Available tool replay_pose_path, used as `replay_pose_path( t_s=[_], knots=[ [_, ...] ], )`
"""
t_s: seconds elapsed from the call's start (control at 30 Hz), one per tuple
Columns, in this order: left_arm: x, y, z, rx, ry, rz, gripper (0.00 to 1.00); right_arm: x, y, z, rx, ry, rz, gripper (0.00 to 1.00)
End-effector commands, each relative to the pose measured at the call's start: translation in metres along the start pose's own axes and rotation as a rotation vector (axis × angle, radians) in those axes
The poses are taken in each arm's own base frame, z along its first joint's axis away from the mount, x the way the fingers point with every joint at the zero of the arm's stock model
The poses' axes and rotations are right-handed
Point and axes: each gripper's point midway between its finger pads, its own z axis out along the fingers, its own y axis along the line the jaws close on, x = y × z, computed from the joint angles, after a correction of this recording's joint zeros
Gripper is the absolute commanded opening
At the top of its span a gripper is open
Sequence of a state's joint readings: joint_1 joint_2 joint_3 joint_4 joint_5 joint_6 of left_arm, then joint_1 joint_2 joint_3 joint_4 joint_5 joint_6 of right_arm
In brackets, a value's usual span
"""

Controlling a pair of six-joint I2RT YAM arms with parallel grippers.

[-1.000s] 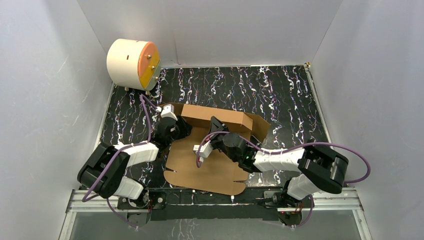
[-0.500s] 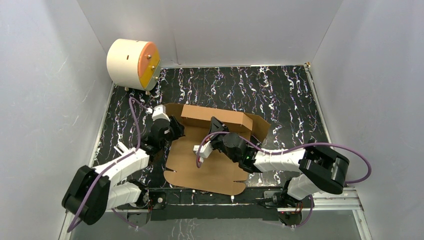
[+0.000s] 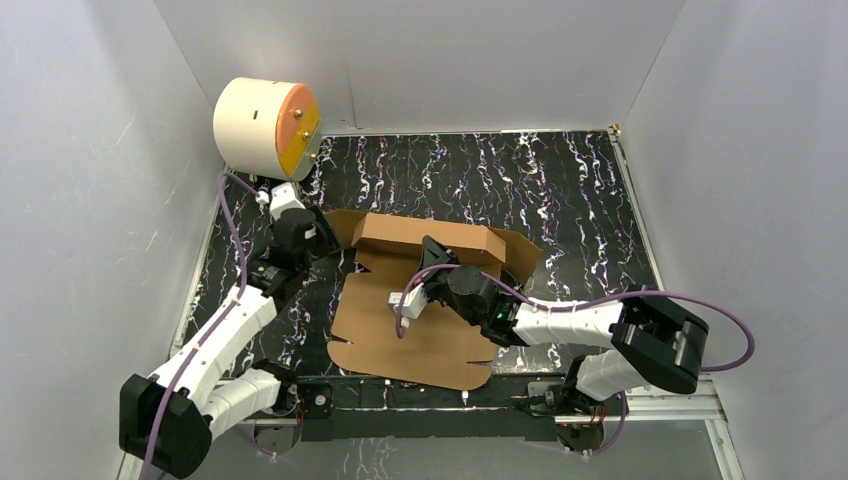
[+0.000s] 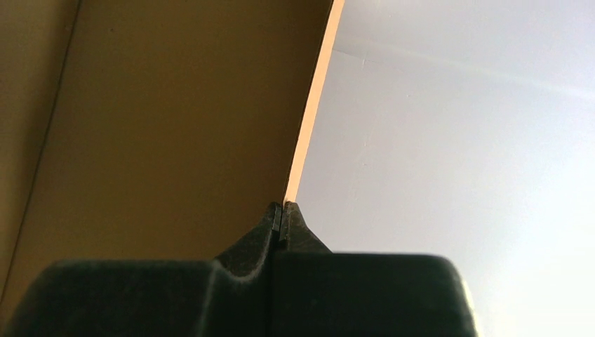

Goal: Fold the paper box

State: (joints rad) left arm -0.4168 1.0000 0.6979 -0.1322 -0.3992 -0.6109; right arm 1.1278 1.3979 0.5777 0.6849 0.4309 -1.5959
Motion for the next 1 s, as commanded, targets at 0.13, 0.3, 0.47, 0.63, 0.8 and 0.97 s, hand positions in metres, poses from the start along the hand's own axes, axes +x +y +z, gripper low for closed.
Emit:
replay_pose_path(
  t_s=[0.13, 0.3, 0.47, 0.63, 0.8, 0.97],
  knots=[
    [-0.039, 0.018, -0.016, -0.015, 0.053, 0.223, 0.6, -0.004, 0.017, -0.004, -0.085, -0.033, 0.015, 0.0],
    [-0.047, 0.007, -0.012, 0.093, 0.088, 0.339, 0.62, -0.002, 0.018, -0.004, -0.087, -0.031, 0.015, 0.0],
    [-0.046, -0.002, 0.004, 0.163, 0.152, 0.415, 0.59, -0.001, 0.018, -0.003, -0.092, -0.029, 0.018, 0.0],
    [-0.054, -0.004, 0.017, 0.201, 0.158, 0.465, 0.56, -0.001, 0.015, -0.004, -0.096, -0.039, 0.025, 0.0],
    [-0.065, -0.009, 0.025, 0.249, 0.151, 0.526, 0.55, 0.0, 0.018, -0.003, -0.113, -0.04, 0.021, 0.0],
    [-0.048, -0.015, 0.033, 0.322, 0.226, 0.559, 0.53, 0.001, 0.016, -0.002, -0.117, -0.041, 0.017, 0.0]
  ],
)
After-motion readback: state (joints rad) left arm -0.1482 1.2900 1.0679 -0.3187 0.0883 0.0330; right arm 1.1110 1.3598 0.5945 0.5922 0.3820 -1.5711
